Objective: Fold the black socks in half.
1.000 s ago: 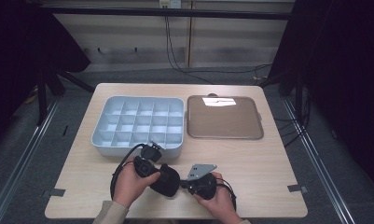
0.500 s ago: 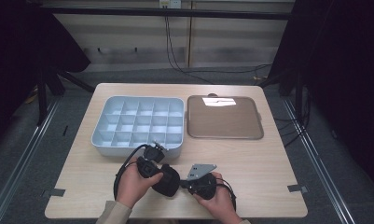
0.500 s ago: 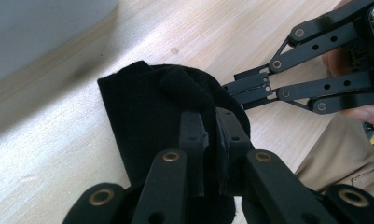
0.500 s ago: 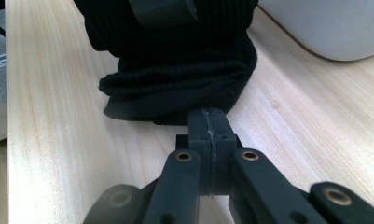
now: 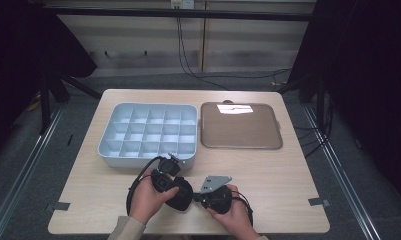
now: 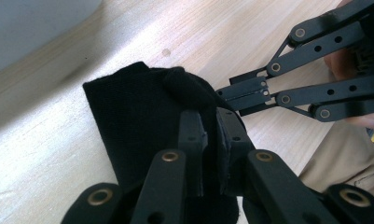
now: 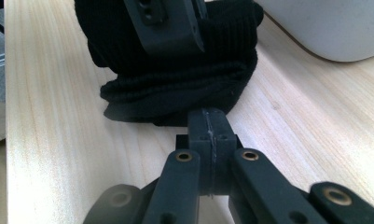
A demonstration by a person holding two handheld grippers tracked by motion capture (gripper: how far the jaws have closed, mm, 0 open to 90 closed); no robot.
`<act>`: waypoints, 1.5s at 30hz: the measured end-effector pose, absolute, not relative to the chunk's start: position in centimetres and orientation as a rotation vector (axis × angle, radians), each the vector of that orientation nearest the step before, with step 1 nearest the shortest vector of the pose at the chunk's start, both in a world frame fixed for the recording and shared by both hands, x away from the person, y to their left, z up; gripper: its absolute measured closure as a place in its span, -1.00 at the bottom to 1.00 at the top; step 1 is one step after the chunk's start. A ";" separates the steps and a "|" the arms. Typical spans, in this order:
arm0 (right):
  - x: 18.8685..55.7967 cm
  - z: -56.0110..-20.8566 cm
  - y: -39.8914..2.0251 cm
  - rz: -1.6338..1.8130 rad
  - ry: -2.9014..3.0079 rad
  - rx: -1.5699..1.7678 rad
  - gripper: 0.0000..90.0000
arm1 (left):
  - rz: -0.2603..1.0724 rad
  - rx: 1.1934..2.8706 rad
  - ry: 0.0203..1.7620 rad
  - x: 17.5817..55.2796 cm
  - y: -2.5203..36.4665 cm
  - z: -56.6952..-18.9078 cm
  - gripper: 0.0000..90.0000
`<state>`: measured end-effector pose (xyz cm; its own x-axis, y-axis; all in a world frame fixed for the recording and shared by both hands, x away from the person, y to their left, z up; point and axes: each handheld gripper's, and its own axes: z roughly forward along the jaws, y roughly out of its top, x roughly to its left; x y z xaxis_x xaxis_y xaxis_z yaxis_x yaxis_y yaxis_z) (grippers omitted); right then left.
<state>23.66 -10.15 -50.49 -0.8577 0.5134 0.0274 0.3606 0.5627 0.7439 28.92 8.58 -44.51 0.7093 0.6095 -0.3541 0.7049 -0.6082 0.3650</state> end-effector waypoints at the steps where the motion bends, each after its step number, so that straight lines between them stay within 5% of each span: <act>1: 23.7 -50.5 -10.1 1.172 2.603 0.736 1.00 | -0.263 2.439 1.003 28.9 8.6 -44.5 0.81; 45: 23.7 -50.5 -10.1 1.171 2.603 0.735 1.00 | -0.287 2.386 1.033 29.0 9.3 -44.4 0.56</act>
<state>23.67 -10.12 -50.48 -0.8580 0.5130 0.0253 0.3592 0.5642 0.7434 29.03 9.31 -44.35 0.6867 0.6169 -0.3846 0.7269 -0.5741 0.3769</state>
